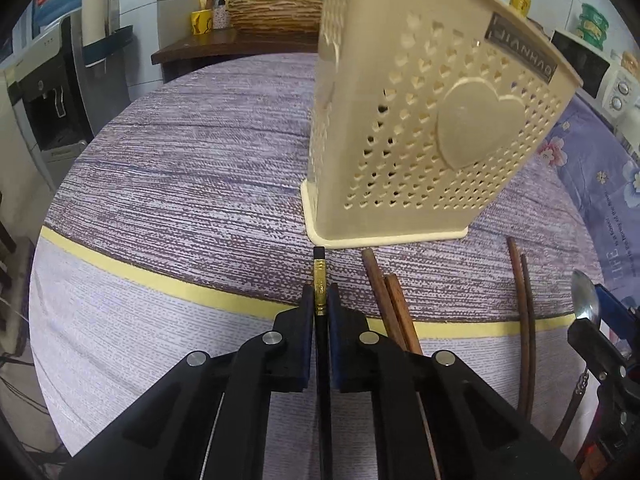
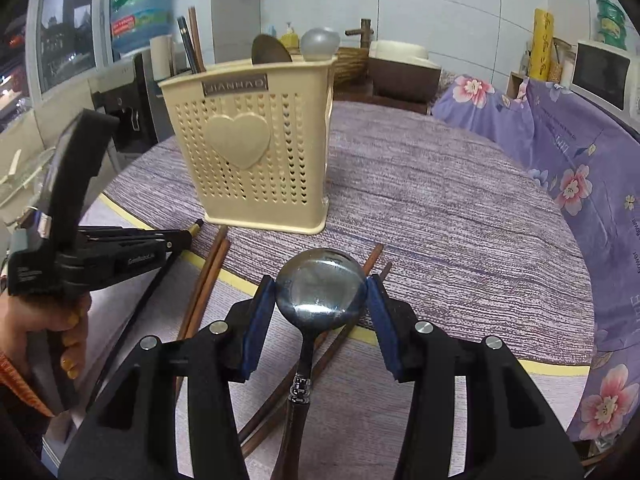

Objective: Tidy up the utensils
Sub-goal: 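Grasp a black chopstick with the left tool while the right tool grasps a metal spoon, then lift chopstick and spoon into the cream holder and open both tools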

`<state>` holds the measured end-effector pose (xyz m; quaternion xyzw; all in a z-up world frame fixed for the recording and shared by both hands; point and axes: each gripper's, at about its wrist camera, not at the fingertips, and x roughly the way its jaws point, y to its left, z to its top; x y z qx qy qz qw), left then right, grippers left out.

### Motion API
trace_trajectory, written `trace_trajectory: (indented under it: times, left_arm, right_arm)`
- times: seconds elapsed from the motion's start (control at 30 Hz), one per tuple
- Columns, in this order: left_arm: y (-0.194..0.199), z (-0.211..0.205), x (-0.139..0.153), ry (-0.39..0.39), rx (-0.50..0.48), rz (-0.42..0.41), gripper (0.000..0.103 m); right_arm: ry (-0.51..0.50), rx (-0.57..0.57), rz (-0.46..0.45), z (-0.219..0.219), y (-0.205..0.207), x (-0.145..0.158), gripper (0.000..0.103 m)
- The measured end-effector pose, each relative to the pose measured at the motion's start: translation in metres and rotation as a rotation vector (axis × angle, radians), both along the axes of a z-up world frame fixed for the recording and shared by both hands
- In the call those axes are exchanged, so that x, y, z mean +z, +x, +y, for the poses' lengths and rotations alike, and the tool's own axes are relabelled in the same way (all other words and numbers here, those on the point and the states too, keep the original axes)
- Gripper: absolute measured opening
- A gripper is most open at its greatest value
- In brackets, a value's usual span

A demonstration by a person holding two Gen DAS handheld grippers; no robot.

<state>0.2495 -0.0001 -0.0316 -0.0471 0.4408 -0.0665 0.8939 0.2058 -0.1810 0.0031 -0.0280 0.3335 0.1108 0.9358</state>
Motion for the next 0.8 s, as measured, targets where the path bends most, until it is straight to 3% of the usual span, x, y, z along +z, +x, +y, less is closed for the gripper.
trace_trajectory:
  times: [0.23, 0.37, 0.63, 0.8]
  left_arm:
    - [-0.037, 0.019, 0.056, -0.095, 0.002, -0.164, 0.008]
    - [-0.067, 0.021, 0.092, -0.106, -0.01, -0.292, 0.008]
    - [-0.08, 0.033, 0.114, -0.17, -0.014, -0.373, 0.008]
    - [-0.082, 0.032, 0.116, -0.168, -0.02, -0.387, 0.008]
  right_arm:
    - [0.088, 0.002, -0.102, -0.024, -0.031, 0.024, 0.048]
    - [0.111, -0.011, -0.164, -0.038, -0.047, 0.039, 0.048]
    - [0.118, -0.028, -0.184, -0.045, -0.051, 0.047, 0.048]
    - [0.113, -0.022, -0.188, -0.044, -0.051, 0.05, 0.048]
